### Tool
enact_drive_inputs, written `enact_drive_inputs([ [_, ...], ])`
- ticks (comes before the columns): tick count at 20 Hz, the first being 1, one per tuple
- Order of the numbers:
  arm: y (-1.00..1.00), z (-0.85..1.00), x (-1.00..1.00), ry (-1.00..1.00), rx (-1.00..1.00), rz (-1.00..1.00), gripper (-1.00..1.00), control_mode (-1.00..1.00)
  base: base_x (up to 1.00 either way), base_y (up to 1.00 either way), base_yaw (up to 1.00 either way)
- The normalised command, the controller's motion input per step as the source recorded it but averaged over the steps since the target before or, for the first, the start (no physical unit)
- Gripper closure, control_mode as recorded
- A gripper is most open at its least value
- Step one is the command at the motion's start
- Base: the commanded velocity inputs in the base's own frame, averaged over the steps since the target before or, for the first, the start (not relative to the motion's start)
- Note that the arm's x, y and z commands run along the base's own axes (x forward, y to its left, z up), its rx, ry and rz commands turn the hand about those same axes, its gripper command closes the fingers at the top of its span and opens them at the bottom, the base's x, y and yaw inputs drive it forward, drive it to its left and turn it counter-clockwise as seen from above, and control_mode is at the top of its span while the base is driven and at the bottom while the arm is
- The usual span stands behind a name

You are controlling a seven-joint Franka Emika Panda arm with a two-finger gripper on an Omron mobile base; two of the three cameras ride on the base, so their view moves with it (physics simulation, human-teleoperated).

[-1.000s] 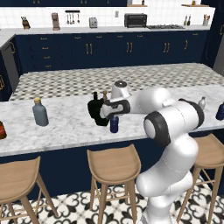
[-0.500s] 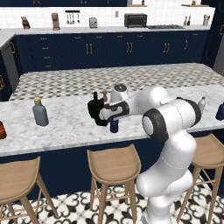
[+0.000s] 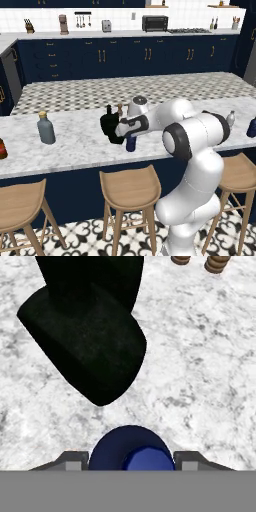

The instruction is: Move the plastic bottles in the middle to the plastics group, and the glass bottles in the middle to the glass group.

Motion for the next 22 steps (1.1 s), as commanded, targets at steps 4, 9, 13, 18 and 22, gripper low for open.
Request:
enact_drive_inputs([
  [4, -0.09, -0.16, -0.06, -0.04, 0.0, 0.05, 1.0, -1.0, 0.0, 0.0, 0.0],
  [9, -0.18, 0.34, -0.36, -0.03, 0.0, 0.03, 1.0, -1.0, 0.0, 0.0, 0.0],
  [13, -0.47, 0.57, -0.52, -0.14, 0.02, 0.0, 1.0, -1.0, 0.0, 0.0, 0.0],
  [18, -0.51, 0.59, -0.52, -0.06, 0.0, 0.0, 1.0, -1.0, 0.0, 0.0, 0.0],
  [22, -0.66, 0.37, -0.56, -0.03, 0.0, -0.03, 1.0, -1.0, 0.0, 0.0, 0.0],
])
